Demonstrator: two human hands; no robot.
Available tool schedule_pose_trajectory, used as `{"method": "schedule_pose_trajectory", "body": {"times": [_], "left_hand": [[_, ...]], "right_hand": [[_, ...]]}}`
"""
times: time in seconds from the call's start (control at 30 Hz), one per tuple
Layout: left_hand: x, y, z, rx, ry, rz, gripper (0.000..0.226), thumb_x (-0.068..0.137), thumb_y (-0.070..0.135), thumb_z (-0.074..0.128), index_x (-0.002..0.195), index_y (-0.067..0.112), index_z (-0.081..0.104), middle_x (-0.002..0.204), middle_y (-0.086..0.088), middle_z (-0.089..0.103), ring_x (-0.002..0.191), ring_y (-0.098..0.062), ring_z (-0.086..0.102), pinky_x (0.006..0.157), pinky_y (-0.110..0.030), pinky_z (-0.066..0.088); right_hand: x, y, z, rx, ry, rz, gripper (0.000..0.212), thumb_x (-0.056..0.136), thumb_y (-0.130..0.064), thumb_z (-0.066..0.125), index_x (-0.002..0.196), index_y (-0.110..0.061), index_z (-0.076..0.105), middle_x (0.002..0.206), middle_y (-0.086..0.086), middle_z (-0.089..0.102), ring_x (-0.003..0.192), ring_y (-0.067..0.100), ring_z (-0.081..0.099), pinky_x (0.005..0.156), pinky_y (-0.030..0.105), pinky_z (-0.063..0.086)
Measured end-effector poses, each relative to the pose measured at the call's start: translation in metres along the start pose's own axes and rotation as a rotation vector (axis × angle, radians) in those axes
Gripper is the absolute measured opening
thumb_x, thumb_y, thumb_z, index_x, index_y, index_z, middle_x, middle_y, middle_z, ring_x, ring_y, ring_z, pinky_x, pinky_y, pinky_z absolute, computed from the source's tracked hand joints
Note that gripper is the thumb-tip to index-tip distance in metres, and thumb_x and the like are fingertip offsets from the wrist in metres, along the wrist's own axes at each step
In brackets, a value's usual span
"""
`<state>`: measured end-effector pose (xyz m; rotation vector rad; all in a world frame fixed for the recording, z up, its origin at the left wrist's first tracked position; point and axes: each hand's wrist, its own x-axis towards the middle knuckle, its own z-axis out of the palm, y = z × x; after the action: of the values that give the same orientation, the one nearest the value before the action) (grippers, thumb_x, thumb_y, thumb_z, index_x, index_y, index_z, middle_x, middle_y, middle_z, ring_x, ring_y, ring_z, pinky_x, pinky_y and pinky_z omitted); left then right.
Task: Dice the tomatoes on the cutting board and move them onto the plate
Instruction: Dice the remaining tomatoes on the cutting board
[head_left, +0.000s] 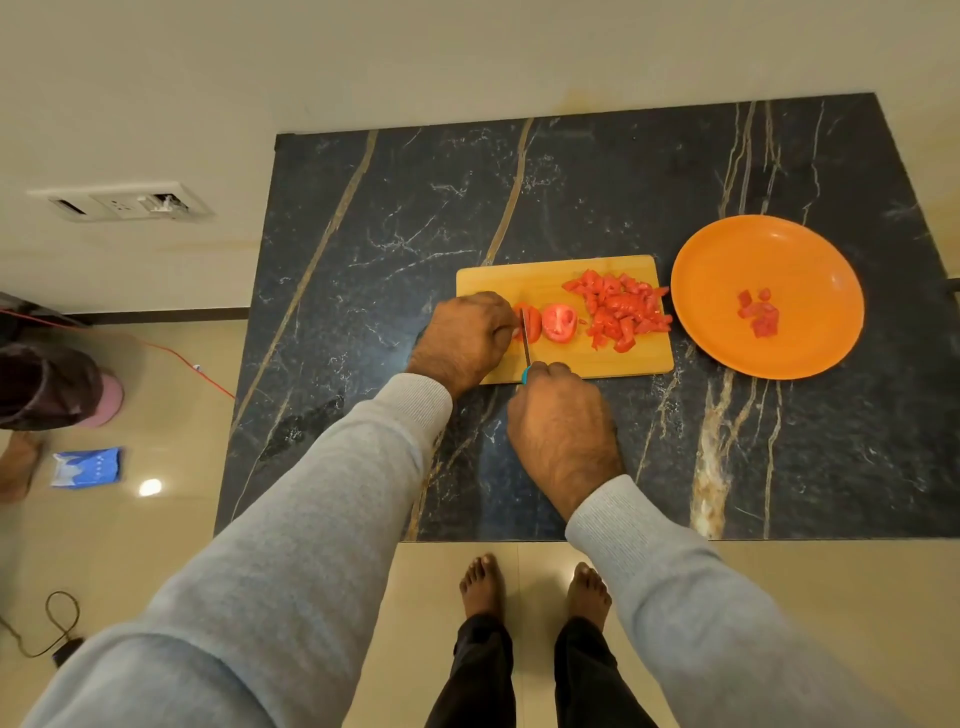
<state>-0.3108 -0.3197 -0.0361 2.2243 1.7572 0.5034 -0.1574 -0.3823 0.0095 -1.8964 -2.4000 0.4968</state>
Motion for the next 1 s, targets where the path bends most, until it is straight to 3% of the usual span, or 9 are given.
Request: {"method": "schedule_pose_trajectory", "body": {"times": [0.23, 0.43, 0.57, 0.73, 1.0], "left_hand": [[0.001, -0.005, -0.001, -0.009, 0.023, 0.040, 0.026, 0.098, 0.027, 0.063, 0.110, 0.012, 0.081, 0.112, -0.005, 0.078, 0.102, -0.024, 0.072, 0.094, -0.038, 0.058], [0.001, -0.004, -0.001, 0.006, 0.052, 0.062, 0.021, 0.097, 0.021, 0.066, 0.106, 0.011, 0.083, 0.109, -0.006, 0.079, 0.101, -0.023, 0.073, 0.094, -0.038, 0.059], [-0.001, -0.003, 0.000, -0.003, 0.074, 0.066, 0.020, 0.096, 0.016, 0.066, 0.105, 0.010, 0.083, 0.108, -0.007, 0.079, 0.098, -0.025, 0.074, 0.091, -0.039, 0.061], [-0.001, -0.002, 0.001, 0.009, 0.057, 0.057, 0.026, 0.098, 0.021, 0.060, 0.106, 0.011, 0.083, 0.109, -0.006, 0.079, 0.098, -0.025, 0.074, 0.090, -0.040, 0.061], [-0.001, -0.002, 0.004, 0.010, 0.054, 0.020, 0.030, 0.098, 0.029, 0.058, 0.105, 0.012, 0.083, 0.107, -0.005, 0.078, 0.096, -0.026, 0.073, 0.083, -0.039, 0.061]], "right_hand": [[0.015, 0.001, 0.005, -0.044, 0.041, -0.023, 0.026, 0.091, -0.019, 0.061, 0.108, -0.001, 0.066, 0.092, 0.015, 0.066, 0.070, 0.034, 0.066, 0.055, 0.034, 0.047], [0.036, 0.002, 0.000, 0.008, 0.049, -0.011, 0.026, 0.095, -0.021, 0.056, 0.111, -0.005, 0.067, 0.102, 0.014, 0.068, 0.083, 0.034, 0.067, 0.066, 0.036, 0.052], [0.043, 0.003, 0.001, -0.011, 0.046, -0.036, 0.028, 0.098, -0.021, 0.052, 0.116, -0.005, 0.066, 0.107, 0.014, 0.067, 0.088, 0.033, 0.067, 0.066, 0.032, 0.043], [0.042, 0.001, 0.001, -0.019, 0.012, -0.029, 0.029, 0.096, -0.018, 0.053, 0.118, -0.003, 0.065, 0.110, 0.015, 0.067, 0.091, 0.035, 0.067, 0.072, 0.036, 0.051], [0.001, 0.005, 0.006, -0.061, -0.122, 0.000, 0.029, 0.098, -0.021, 0.054, 0.123, -0.007, 0.058, 0.116, 0.012, 0.063, 0.097, 0.031, 0.066, 0.075, 0.036, 0.052]]}}
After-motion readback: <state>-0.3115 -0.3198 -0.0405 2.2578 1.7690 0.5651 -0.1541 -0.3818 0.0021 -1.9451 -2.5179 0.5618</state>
